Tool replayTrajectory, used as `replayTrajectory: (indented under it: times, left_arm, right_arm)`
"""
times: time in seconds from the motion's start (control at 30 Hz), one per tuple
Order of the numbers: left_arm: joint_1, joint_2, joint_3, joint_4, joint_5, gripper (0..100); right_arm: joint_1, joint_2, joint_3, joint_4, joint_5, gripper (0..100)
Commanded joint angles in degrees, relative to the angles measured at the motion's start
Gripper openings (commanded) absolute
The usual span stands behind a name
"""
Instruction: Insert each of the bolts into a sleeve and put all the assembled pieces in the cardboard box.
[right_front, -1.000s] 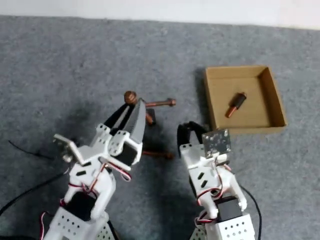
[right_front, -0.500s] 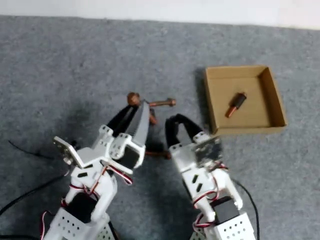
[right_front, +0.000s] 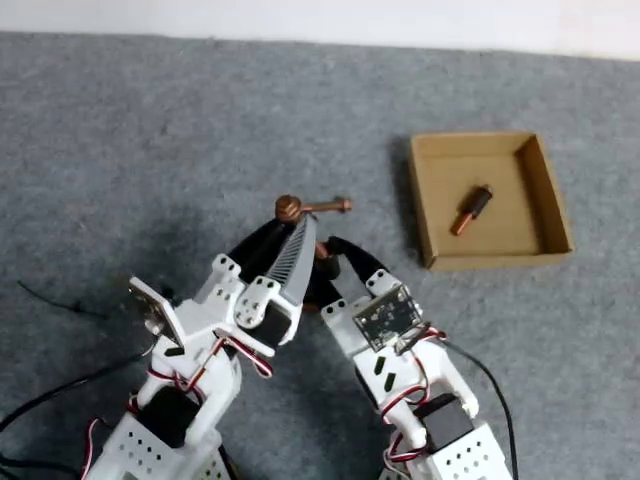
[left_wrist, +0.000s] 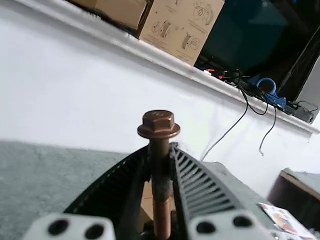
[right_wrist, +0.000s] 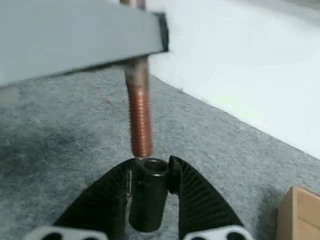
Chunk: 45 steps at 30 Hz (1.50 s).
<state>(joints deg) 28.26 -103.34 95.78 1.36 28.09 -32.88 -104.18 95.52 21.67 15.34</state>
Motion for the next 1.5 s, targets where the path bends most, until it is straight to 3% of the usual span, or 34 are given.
replayTrajectory:
  times: [0.0, 0.3, 0.63, 0.8, 1.17, 1.47]
  left_arm:
    - [1.27, -0.75, 1.36, -1.49, -2.81, 1]
    - [1.01, -0.48, 1.36, -1.23, -6.59, 1]
    - [0.92, -0.75, 1.36, -1.23, -6.59, 1]
    - [1.01, -0.57, 1.36, -1.23, -6.59, 1]
    - [3.47, -0.48, 1.36, 2.99, -6.51, 1]
    - [0.48, -0.92, 1.36, 2.9, -6.59, 1]
  right_arm:
    - [-0.66, -1.19, 1.27, -2.07, 0.62, 0.5]
    - [-0.75, -1.19, 1.27, -1.98, 0.79, 0.5]
    - [-3.91, -1.19, 1.19, -0.31, 1.14, 0.5]
    - [-4.09, -1.19, -1.63, 1.71, 6.42, 0.5]
    - [-3.91, -1.19, -3.56, 1.45, 6.42, 0.5]
    - [-3.74, -1.19, -6.64, 1.54, 6.42, 0.5]
